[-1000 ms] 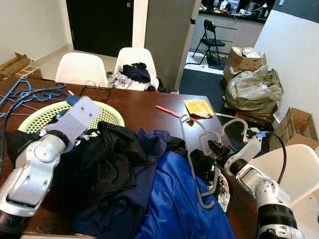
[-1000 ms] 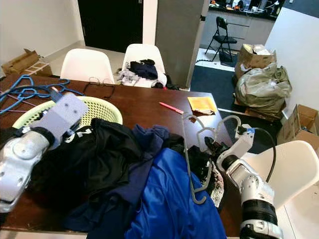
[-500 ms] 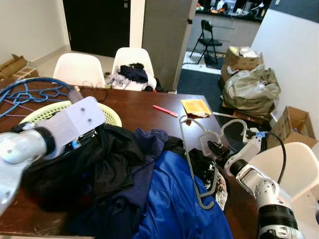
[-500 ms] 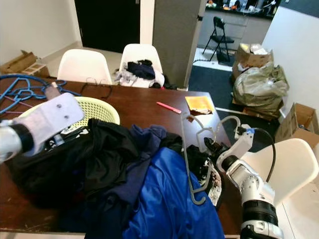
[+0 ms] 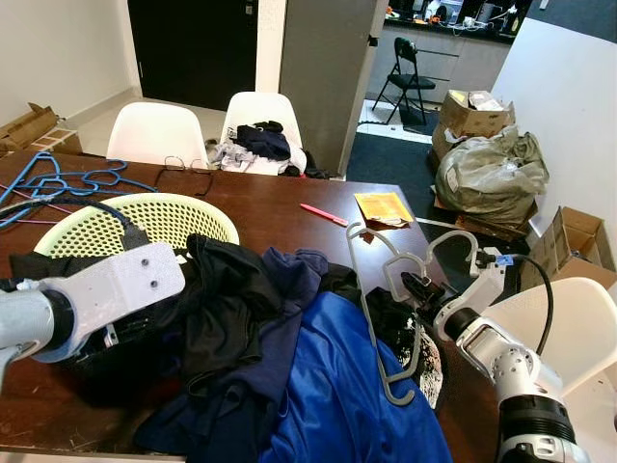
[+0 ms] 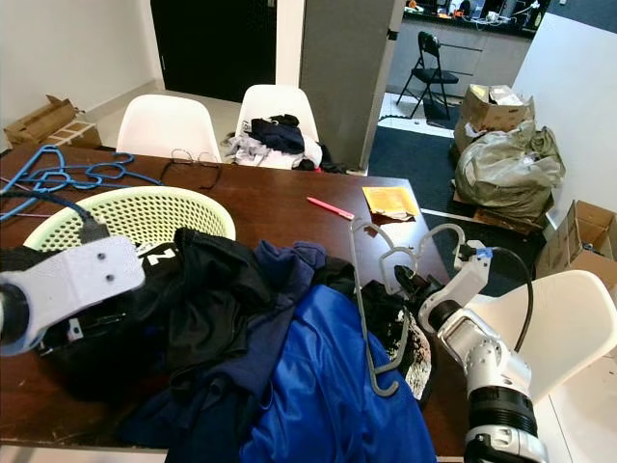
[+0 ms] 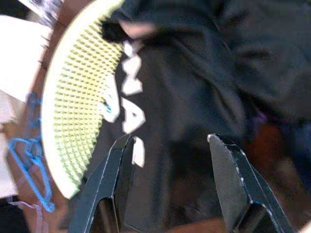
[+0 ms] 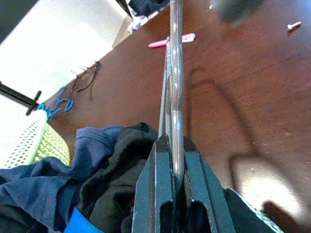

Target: Hang hanger

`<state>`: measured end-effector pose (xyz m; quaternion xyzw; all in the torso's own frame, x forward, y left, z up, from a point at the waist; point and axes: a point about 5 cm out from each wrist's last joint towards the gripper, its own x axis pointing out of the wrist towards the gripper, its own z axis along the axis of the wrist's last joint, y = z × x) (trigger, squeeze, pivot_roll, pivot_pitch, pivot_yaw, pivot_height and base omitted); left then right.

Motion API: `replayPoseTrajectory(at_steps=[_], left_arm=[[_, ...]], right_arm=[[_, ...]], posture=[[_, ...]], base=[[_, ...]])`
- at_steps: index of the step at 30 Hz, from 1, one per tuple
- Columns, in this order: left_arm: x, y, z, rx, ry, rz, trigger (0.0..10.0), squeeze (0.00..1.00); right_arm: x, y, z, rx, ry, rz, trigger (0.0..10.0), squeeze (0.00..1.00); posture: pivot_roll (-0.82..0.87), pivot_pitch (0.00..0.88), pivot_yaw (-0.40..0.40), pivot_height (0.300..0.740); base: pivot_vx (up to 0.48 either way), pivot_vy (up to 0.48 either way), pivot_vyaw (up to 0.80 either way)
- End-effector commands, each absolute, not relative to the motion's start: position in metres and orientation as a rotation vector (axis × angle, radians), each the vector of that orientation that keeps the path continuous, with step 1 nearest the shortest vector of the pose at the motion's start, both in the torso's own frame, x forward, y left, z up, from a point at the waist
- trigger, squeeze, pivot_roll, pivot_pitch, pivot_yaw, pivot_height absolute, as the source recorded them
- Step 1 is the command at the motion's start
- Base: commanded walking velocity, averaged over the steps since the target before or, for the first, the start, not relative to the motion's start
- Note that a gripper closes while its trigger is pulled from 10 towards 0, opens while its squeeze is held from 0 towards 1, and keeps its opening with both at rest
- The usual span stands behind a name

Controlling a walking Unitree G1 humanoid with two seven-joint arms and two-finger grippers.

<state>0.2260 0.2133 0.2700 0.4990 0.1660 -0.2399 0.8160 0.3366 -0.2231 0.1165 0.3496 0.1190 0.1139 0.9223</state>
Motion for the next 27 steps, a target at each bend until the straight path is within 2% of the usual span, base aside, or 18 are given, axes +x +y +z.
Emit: replayPoseTrajectory(at_steps=[1,4,9,19,27], left_arm=[[0.228,0.207,0.265,1.063,0.343,-0.535,10.0,0.0],[0.233,0.203,0.261,1.067,0.322,-0.535,10.0,0.0],[0.245,0.165,0.244,0.924,0.217,-0.617,10.0,0.0],[0.242,0.157,0.236,0.899,0.247,-0.662,10.0,0.0],[0.236,0.171,0.237,0.965,0.343,-0.603,10.0,0.0]], right_arm=[[0.334,-0.223,0.11,0.735,0.269,0.221,10.0,0.0],[0.334,-0.223,0.111,0.738,0.266,0.221,10.0,0.0],[0.334,-0.223,0.111,0.744,0.257,0.218,10.0,0.0],[0.333,-0.222,0.111,0.746,0.256,0.217,10.0,0.0],[0.333,-0.223,0.111,0.748,0.259,0.218,10.0,0.0]], posture=[[0.16,0.0,-0.109,0.74],[0.16,0.0,-0.109,0.74],[0.16,0.0,-0.102,0.74],[0.15,0.0,-0.099,0.74],[0.16,0.0,-0.103,0.74]], base=[[0.0,0.0,0.0],[0.0,0.0,0.0],[0.0,0.0,0.0],[0.0,0.0,0.0],[0.0,0.0,0.0]])
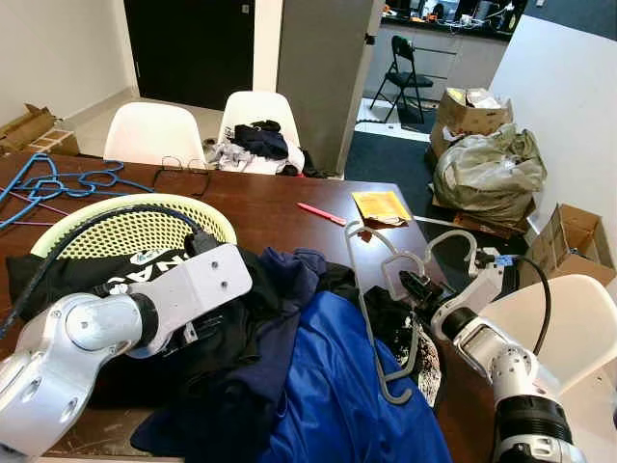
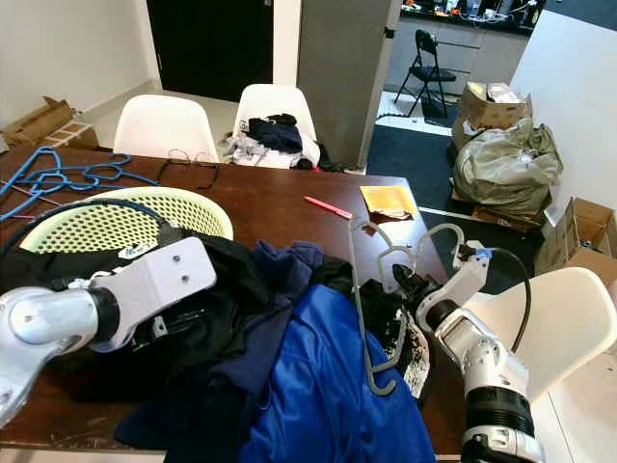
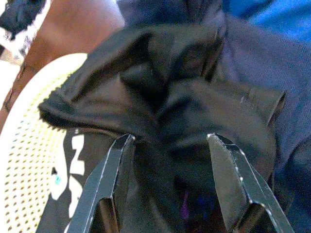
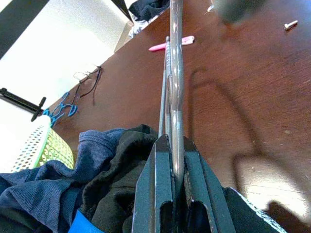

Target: Hang hanger

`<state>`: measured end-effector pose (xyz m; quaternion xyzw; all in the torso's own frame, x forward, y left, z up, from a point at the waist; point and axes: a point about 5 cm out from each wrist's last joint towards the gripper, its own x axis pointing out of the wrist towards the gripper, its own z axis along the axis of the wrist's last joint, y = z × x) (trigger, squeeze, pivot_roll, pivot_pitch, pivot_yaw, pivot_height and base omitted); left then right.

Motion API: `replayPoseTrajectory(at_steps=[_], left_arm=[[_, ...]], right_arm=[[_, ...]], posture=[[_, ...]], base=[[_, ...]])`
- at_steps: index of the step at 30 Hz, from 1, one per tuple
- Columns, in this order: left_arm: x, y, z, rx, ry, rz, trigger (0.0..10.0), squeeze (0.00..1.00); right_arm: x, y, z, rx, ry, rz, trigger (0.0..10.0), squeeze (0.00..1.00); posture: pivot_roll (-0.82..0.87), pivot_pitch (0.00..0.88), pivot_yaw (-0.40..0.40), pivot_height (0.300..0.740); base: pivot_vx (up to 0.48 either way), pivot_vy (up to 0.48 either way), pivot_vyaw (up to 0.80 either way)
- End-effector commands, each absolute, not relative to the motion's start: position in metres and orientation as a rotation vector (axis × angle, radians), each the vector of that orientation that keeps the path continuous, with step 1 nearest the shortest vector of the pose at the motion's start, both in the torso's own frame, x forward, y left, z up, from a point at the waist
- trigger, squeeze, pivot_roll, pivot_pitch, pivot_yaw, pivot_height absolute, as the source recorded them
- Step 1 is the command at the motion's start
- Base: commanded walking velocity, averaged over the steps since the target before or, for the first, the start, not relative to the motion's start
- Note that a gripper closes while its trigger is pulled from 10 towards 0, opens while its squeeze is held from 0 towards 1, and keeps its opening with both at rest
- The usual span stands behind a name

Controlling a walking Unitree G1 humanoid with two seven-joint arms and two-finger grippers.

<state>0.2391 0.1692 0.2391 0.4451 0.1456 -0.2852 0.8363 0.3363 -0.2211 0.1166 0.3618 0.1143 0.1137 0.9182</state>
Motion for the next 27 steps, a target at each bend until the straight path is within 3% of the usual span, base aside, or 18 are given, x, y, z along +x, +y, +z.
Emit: replayPoseTrajectory(at_steps=[1,18,19,20,27], left_arm=[[0.235,0.173,0.236,0.97,0.354,-0.592,10.0,0.0],[0.237,0.188,0.225,1.073,0.431,-0.516,10.0,0.0],[0.237,0.188,0.222,1.073,0.436,-0.513,1.4,0.0],[0.238,0.188,0.22,1.071,0.439,-0.508,0.0,0.0],[0.239,0.189,0.217,1.074,0.446,-0.498,0.0,0.0]], right_arm=[[0.333,-0.223,0.111,0.748,0.259,0.219,10.0,0.0],[0.333,-0.223,0.111,0.745,0.258,0.216,10.0,0.0],[0.333,-0.224,0.111,0.745,0.258,0.215,10.0,0.0],[0.333,-0.224,0.111,0.744,0.259,0.215,10.0,0.0],[0.332,-0.224,0.111,0.743,0.259,0.215,10.0,0.0]], posture=[[0.16,0.0,-0.103,0.74],[0.16,0.0,-0.101,0.74],[0.15,0.0,-0.099,0.74],[0.15,0.0,-0.1,0.74],[0.15,0.0,-0.1,0.74]], base=[[0.0,0.0,0.0],[0.0,0.0,0.0],[0.0,0.0,0.0],[0.0,0.0,0.0],[0.0,0.0,0.0]])
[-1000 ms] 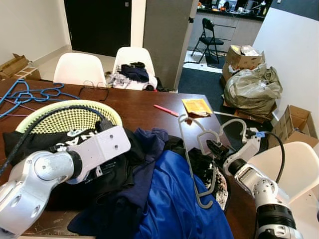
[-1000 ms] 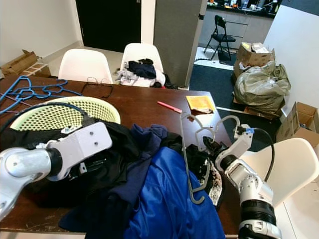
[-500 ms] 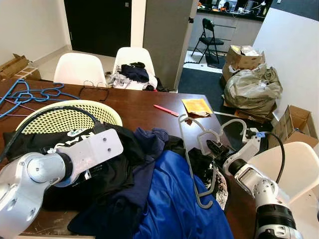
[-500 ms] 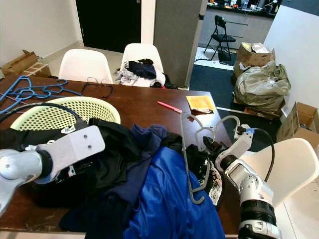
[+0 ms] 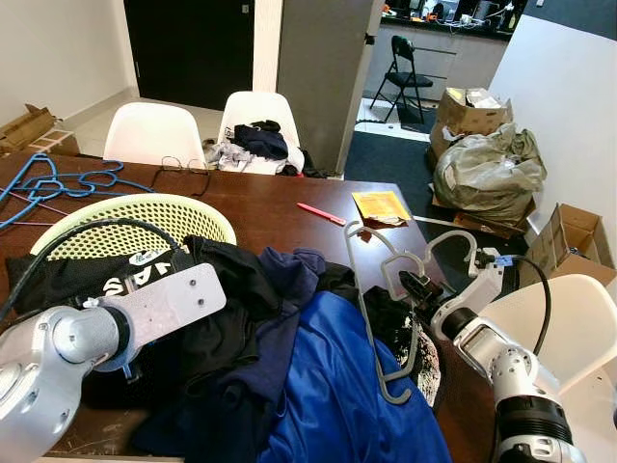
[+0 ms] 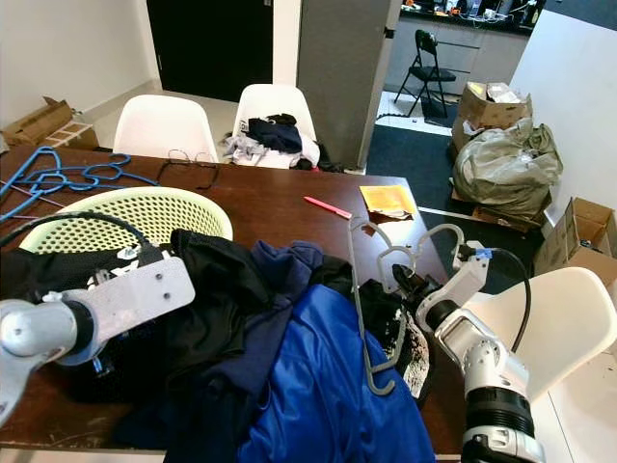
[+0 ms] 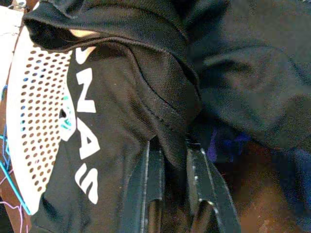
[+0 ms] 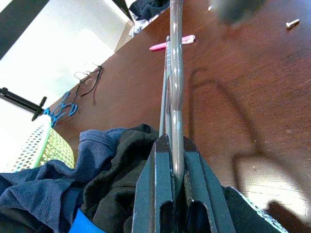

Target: Hang hanger

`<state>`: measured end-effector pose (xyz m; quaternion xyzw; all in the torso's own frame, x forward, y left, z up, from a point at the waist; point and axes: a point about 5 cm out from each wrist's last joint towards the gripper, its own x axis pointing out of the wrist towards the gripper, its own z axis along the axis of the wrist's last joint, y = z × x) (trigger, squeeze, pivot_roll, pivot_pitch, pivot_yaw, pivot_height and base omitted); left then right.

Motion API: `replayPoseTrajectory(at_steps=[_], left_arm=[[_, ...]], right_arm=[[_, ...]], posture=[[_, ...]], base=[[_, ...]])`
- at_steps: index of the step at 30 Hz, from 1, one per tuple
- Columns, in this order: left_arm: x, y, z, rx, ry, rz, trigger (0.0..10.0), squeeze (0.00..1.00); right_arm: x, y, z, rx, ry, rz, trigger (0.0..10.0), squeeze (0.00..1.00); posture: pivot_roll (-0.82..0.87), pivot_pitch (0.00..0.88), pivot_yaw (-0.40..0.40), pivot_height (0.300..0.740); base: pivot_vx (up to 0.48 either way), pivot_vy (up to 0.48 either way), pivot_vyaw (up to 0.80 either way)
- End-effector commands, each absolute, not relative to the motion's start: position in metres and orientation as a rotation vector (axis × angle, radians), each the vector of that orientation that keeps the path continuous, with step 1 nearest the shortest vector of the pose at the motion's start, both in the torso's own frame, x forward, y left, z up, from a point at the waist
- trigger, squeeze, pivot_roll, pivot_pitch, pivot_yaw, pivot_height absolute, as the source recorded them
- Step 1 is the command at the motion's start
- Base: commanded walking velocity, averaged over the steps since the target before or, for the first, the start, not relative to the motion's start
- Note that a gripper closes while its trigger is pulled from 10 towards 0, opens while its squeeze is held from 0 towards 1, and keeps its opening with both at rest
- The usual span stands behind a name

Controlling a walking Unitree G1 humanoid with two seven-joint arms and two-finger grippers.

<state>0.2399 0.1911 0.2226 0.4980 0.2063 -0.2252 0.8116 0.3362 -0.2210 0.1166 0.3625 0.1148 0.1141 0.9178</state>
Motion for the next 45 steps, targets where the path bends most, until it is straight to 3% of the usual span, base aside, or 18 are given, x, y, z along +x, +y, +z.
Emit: replayPoseTrajectory(at_steps=[1,12,14,15,16,17,19,22,29,41,45], left_arm=[[0.239,0.189,0.217,1.074,0.444,-0.493,0.0,0.0],[0.244,0.19,0.22,1.086,0.414,-0.461,0.0,0.0],[0.252,0.185,0.233,1.059,0.318,-0.416,0.0,0.0],[0.26,0.174,0.251,0.975,0.169,-0.365,0.0,0.0],[0.26,0.174,0.251,0.975,0.169,-0.365,0.0,0.0],[0.265,0.161,0.271,0.862,0.017,-0.334,0.0,0.0],[0.265,0.161,0.271,0.862,0.017,-0.334,0.0,0.0],[0.266,0.142,0.305,0.654,-0.221,-0.307,0.0,0.0],[0.26,0.134,0.352,0.417,-0.483,-0.302,0.0,0.0],[0.262,0.128,0.349,0.372,-0.49,-0.343,0.0,0.0],[0.263,0.122,0.345,0.312,-0.469,-0.43,0.0,0.0]], right_arm=[[0.332,-0.224,0.111,0.742,0.26,0.214,10.0,0.0],[0.332,-0.224,0.111,0.743,0.26,0.213,10.0,0.0],[0.333,-0.224,0.111,0.746,0.259,0.213,10.0,0.0],[0.333,-0.224,0.111,0.748,0.259,0.213,10.0,0.0],[0.333,-0.224,0.111,0.748,0.259,0.213,10.0,0.0],[0.333,-0.224,0.111,0.748,0.26,0.214,10.0,0.0],[0.333,-0.224,0.111,0.748,0.26,0.214,10.0,0.0],[0.333,-0.225,0.11,0.748,0.261,0.214,10.0,0.0],[0.334,-0.226,0.11,0.753,0.261,0.211,10.0,0.0],[0.335,-0.227,0.111,0.756,0.26,0.209,10.0,0.0],[0.335,-0.227,0.112,0.755,0.259,0.209,10.0,0.0]], posture=[[0.14,0.0,-0.101,0.74],[0.14,0.0,-0.097,0.74],[0.15,0.0,-0.098,0.74],[0.15,0.0,-0.106,0.74],[0.15,0.0,-0.106,0.74],[0.15,0.0,-0.107,0.74],[0.15,0.0,-0.107,0.74],[0.15,0.0,-0.113,0.74],[0.14,0.0,-0.117,0.74],[0.14,0.0,-0.122,0.74],[0.13,0.0,-0.121,0.74]], base=[[0.0,0.0,0.0],[0.0,0.0,0.0],[0.0,0.0,0.0],[0.0,0.0,0.0],[0.0,0.0,0.0],[0.0,0.0,0.0],[0.0,0.0,0.0],[0.0,0.0,0.0],[0.0,0.0,0.0],[0.0,0.0,0.0],[0.0,0.0,0.0]])
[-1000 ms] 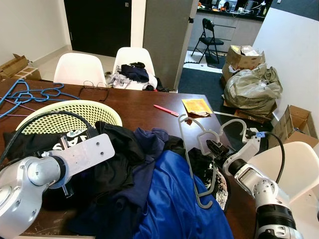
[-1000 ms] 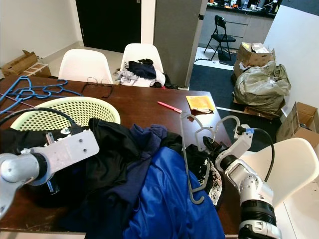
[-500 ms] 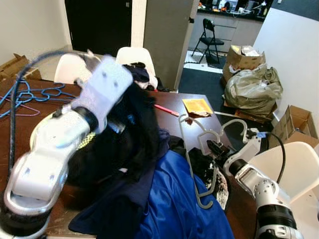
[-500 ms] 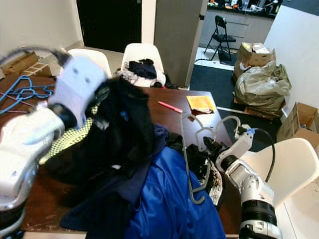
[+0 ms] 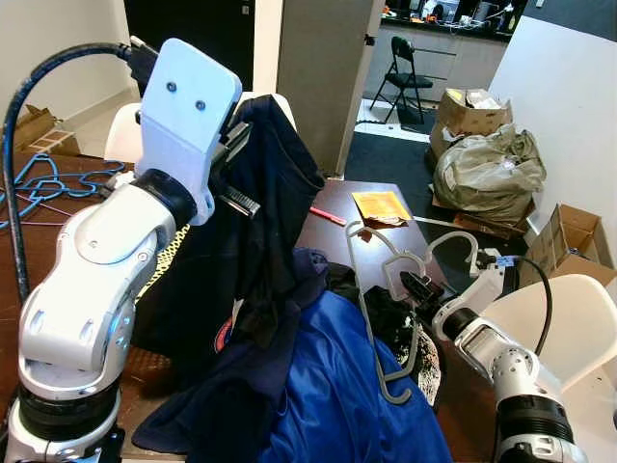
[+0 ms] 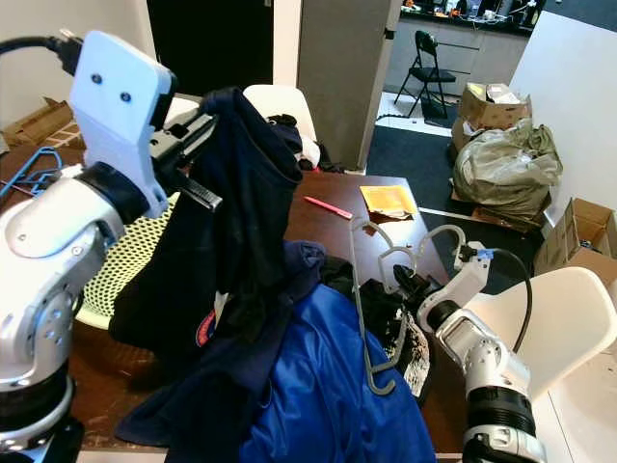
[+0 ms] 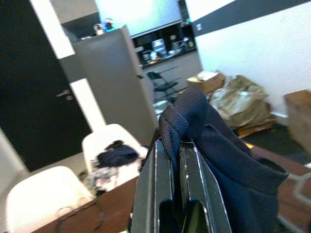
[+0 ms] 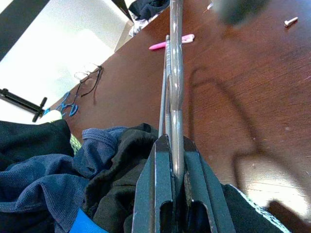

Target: Hang hanger

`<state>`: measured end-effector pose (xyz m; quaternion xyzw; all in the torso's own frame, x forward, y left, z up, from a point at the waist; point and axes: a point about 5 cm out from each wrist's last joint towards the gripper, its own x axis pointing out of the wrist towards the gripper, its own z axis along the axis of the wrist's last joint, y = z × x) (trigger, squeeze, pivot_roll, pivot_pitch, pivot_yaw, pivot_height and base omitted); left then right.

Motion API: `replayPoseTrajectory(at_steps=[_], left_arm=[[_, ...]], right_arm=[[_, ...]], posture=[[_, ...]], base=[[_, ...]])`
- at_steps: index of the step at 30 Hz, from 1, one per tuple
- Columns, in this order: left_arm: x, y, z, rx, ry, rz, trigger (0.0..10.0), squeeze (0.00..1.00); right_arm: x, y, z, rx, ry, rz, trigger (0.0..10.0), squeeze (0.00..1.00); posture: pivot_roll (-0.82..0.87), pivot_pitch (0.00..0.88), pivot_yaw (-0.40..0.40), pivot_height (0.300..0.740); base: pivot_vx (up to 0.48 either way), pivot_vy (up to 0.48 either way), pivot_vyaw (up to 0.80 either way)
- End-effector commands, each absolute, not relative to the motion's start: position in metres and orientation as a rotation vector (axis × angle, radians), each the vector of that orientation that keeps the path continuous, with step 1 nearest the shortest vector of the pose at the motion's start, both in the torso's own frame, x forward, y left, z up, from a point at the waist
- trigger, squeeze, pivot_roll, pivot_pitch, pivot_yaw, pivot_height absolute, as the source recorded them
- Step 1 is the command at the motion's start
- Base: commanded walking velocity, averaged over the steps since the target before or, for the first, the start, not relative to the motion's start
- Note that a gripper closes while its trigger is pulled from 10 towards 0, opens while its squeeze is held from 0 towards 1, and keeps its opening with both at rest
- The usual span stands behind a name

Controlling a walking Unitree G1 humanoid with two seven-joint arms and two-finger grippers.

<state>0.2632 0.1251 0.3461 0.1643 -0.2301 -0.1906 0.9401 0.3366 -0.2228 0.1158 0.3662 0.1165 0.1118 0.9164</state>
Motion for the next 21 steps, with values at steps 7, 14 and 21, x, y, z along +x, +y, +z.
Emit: replayPoseTrajectory(at_steps=[7,14,21], left_arm=[[0.264,0.118,0.342,0.297,-0.444,-0.511,10.0,0.0],[0.265,0.117,0.354,0.303,-0.492,-0.54,10.0,0.0],[0.262,0.129,0.389,0.236,-0.593,-0.557,10.0,0.0]], right_arm=[[0.335,-0.228,0.112,0.757,0.253,0.205,10.0,0.0],[0.336,-0.228,0.113,0.76,0.239,0.201,10.0,0.0],[0.336,-0.228,0.116,0.779,0.204,0.214,10.0,0.0]], posture=[[0.13,0.0,-0.115,0.74],[0.11,0.0,-0.106,0.74],[0.11,0.0,-0.096,0.74]], base=[[-0.153,0.0,0.0],[-0.402,0.0,0.0],[-0.413,0.0,0.0]])
